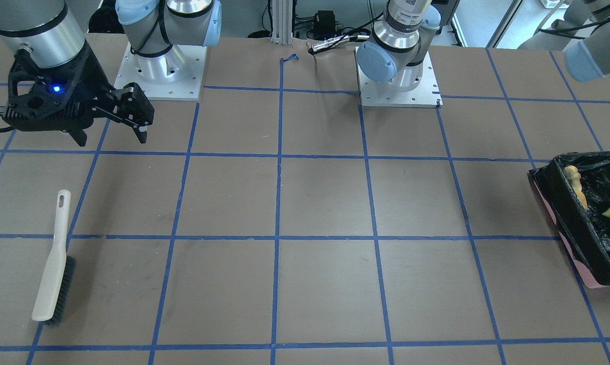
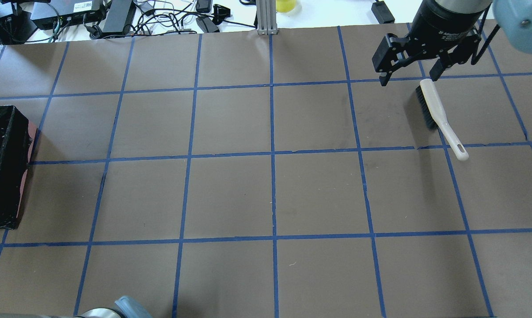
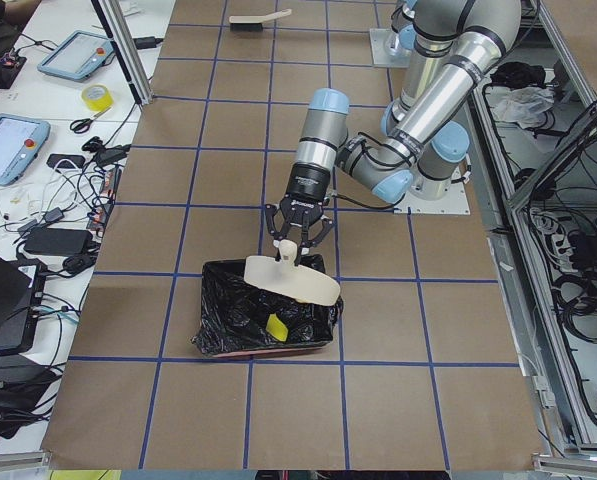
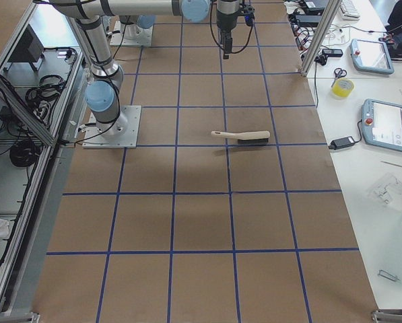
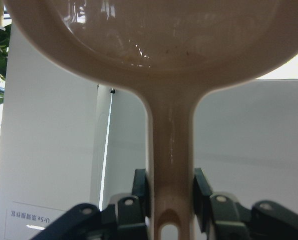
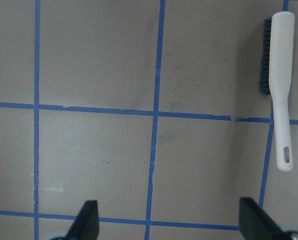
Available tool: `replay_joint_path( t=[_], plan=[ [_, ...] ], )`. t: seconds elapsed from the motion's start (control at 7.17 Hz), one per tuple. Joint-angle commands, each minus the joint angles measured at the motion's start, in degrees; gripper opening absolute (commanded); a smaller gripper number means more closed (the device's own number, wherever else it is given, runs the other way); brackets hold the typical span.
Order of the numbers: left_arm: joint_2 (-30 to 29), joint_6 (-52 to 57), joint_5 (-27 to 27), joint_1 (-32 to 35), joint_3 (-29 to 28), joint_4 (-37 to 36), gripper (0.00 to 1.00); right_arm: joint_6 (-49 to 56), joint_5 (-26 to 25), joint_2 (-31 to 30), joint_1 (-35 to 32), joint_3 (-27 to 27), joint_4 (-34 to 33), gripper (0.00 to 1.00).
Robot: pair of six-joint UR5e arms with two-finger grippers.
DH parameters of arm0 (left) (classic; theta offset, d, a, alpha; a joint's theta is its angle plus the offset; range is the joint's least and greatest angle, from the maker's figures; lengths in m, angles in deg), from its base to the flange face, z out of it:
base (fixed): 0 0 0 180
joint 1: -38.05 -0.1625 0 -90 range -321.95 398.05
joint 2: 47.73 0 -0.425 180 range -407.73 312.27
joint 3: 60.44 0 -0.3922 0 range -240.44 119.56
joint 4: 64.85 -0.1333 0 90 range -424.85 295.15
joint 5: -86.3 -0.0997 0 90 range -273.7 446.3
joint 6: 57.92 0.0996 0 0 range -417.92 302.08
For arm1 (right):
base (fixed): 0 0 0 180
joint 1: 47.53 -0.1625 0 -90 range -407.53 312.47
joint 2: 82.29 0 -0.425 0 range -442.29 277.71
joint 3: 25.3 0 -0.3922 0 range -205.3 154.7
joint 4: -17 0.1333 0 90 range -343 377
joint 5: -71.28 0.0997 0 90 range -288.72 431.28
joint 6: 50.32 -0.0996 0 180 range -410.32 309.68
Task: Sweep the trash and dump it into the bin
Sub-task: 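Hold the dustpan inverted over the bin with the left gripper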
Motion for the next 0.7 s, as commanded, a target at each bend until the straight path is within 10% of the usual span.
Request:
replay_joint_path(
  t=[0.0,0.56],
  plan=[
    [0.1,-1.3,2.4,0.3,-8.8,20.0,0.0,0.0,-0.1,-0.1,0.1,0.0,0.0,1.0],
    [2.2,-14.0,13.0,0.8,-13.7,43.5,0.0,0.3,-0.3,-0.1,0.1,0.0,0.1,1.0]
  ],
)
